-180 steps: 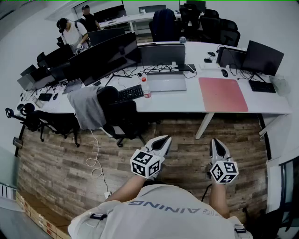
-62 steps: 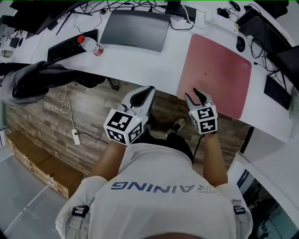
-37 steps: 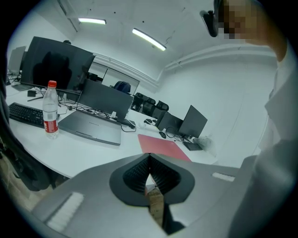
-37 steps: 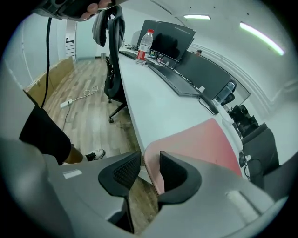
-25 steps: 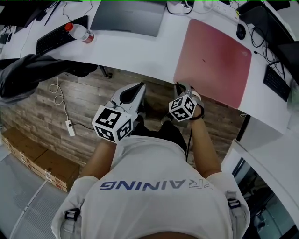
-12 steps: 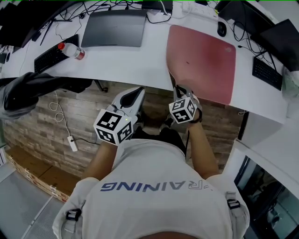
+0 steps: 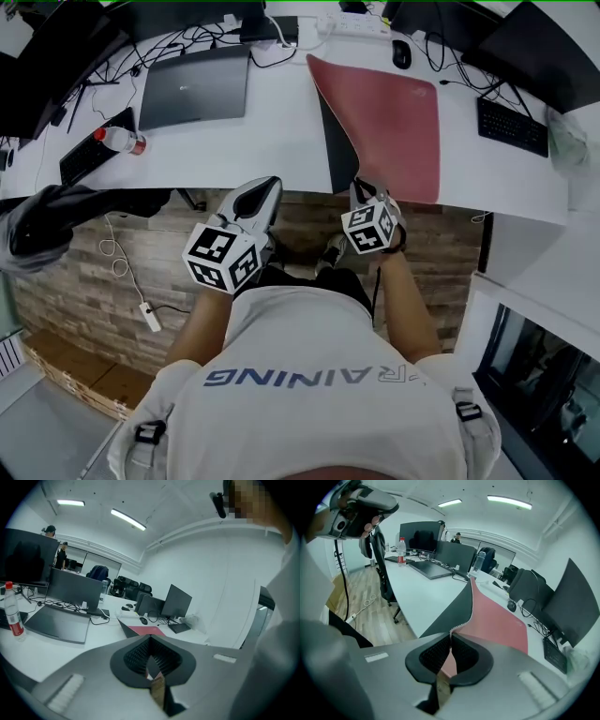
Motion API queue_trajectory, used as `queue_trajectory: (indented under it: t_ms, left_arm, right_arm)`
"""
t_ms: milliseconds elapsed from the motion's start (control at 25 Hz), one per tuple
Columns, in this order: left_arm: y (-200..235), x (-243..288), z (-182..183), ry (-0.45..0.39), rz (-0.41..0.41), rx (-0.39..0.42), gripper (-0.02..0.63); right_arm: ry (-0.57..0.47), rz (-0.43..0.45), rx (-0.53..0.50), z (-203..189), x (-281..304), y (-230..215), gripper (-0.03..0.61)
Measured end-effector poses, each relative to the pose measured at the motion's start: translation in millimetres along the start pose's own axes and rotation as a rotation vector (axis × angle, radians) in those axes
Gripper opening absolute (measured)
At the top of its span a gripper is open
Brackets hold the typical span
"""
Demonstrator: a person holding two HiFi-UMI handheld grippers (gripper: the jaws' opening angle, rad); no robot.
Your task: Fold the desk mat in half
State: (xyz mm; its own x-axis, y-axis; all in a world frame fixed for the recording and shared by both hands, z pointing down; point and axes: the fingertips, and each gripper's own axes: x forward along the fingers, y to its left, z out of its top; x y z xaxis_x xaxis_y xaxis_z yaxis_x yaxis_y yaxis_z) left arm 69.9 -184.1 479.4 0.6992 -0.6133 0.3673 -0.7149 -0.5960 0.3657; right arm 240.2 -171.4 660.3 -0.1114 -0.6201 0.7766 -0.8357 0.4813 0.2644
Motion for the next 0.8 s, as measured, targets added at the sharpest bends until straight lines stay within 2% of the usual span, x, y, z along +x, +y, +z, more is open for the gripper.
queue_trajectory:
  t_ms: [440,800]
  left_arm:
    - [-66,54,3,0.021,-0.073,0.063,0.002]
    - [-102,88,0,0.042,-0.105,0.085,0.002]
  right_arm:
    - [0.009,-0.069,0.081,-56,-23,-64,0.029]
    - [0.075,-0.085,0.141,-115,-25,-96,0.031]
